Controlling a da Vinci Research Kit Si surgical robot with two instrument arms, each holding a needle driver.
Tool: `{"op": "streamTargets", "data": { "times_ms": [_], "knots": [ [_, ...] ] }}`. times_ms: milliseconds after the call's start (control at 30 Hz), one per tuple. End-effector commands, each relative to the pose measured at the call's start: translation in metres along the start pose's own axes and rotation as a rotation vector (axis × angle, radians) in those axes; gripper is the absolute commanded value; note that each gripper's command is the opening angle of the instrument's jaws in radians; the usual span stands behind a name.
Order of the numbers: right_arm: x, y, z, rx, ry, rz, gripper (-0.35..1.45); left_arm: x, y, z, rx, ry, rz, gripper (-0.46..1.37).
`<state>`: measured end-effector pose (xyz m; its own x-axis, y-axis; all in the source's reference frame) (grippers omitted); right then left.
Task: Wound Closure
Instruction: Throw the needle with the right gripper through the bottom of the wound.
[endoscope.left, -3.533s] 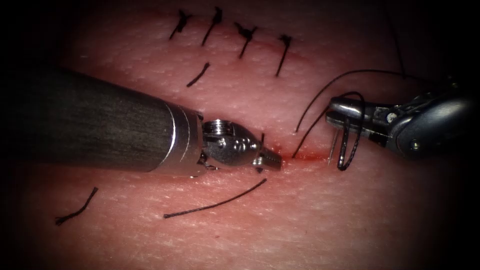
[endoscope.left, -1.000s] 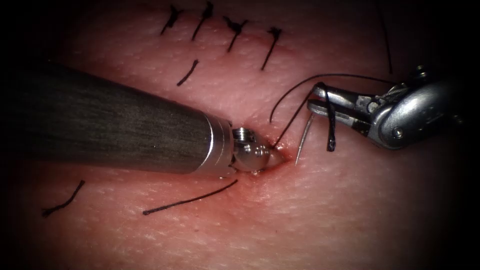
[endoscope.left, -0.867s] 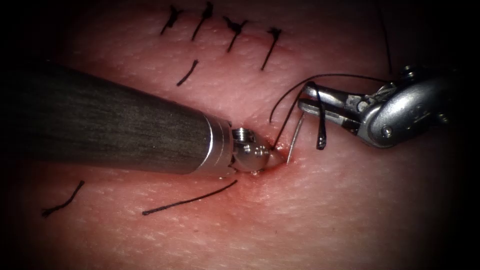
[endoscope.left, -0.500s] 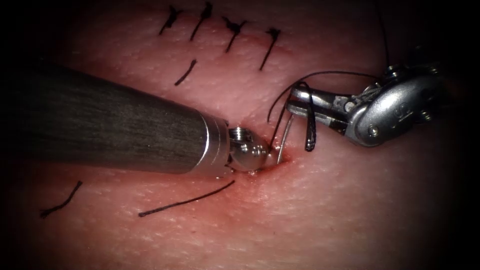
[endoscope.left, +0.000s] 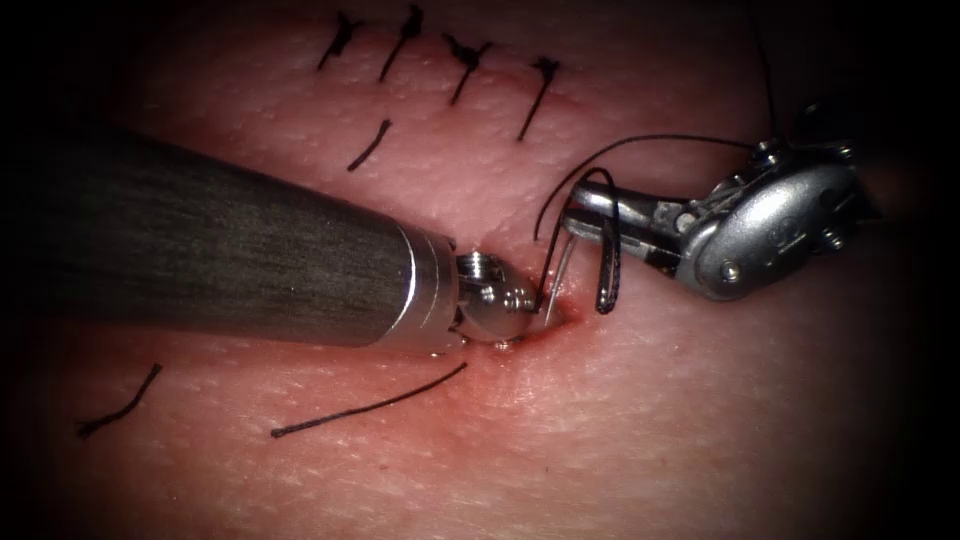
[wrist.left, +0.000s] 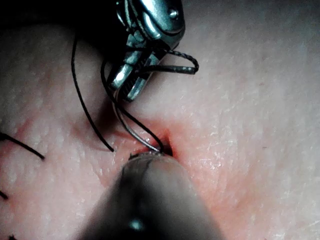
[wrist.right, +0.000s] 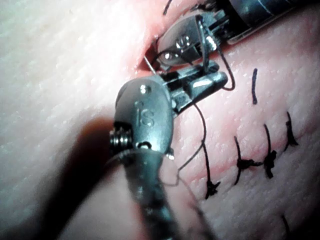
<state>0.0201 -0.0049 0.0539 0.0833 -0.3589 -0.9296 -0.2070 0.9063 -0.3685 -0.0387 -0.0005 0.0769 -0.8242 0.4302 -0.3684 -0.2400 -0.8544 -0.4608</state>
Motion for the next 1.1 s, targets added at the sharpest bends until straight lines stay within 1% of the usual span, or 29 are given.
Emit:
{"op": "streamTargets", "data": {
  "times_ms": [33, 133, 333, 433, 500, 600, 733, 833, 900, 933, 967, 1000, 1033, 1100],
  "knots": [
    [0.0000, -0.0002, 0.0000, 0.003, -0.005, -0.001, -0.35, 0.0000, 0.0000, -0.0001, 0.007, 0.001, 0.002, 1.12],
    [-0.0004, -0.0015, 0.0001, 0.017, -0.003, -0.011, -0.35, 0.0001, 0.0000, -0.0004, 0.005, 0.004, 0.002, 1.12],
    [-0.0010, -0.0031, -0.0001, 0.039, -0.008, -0.023, -0.35, 0.0003, 0.0001, -0.0009, 0.001, 0.008, -0.001, 1.12],
    [-0.0013, -0.0037, 0.0000, 0.073, -0.031, -0.025, -0.35, 0.0005, 0.0003, -0.0011, 0.000, 0.008, -0.003, 1.10],
    [-0.0014, -0.0039, 0.0000, 0.090, -0.043, -0.036, -0.35, 0.0005, 0.0004, -0.0012, -0.001, 0.008, -0.004, 1.10],
    [-0.0017, -0.0042, 0.0000, 0.093, -0.040, -0.040, -0.35, 0.0006, 0.0006, -0.0013, -0.002, 0.008, -0.004, 1.10],
    [-0.0017, -0.0039, -0.0002, 0.090, -0.049, -0.039, -0.35, 0.0008, 0.0007, -0.0016, -0.004, 0.008, -0.005, 1.09],
    [-0.0017, -0.0037, -0.0003, 0.082, -0.055, -0.037, -0.35, 0.0009, 0.0008, -0.0022, -0.005, 0.007, -0.007, 1.09],
    [-0.0018, -0.0037, -0.0003, 0.082, -0.055, -0.038, -0.35, 0.0014, 0.0008, -0.0034, 0.018, 0.009, -0.017, 1.01],
    [-0.0019, -0.0037, -0.0003, 0.082, -0.055, -0.038, -0.35, 0.0018, 0.0006, -0.0042, 0.043, 0.017, -0.022, 0.98],
    [-0.0019, -0.0037, -0.0003, 0.082, -0.055, -0.039, -0.35, 0.0020, 0.0006, -0.0044, 0.050, 0.020, -0.017, 0.97],
    [-0.0019, -0.0036, -0.0004, 0.082, -0.055, -0.039, -0.35, 0.0026, 0.0002, -0.0058, 0.090, 0.045, 0.012, 0.89],
    [-0.0019, -0.0036, -0.0005, 0.082, -0.055, -0.039, -0.35, 0.0028, 0.0001, -0.0065, 0.104, 0.061, 0.023, 0.87],
    [-0.0019, -0.0035, -0.0005, 0.080, -0.057, -0.038, -0.35, 0.0031, 0.0001, -0.0078, 0.111, 0.076, 0.020, 0.86]
  ]
}}
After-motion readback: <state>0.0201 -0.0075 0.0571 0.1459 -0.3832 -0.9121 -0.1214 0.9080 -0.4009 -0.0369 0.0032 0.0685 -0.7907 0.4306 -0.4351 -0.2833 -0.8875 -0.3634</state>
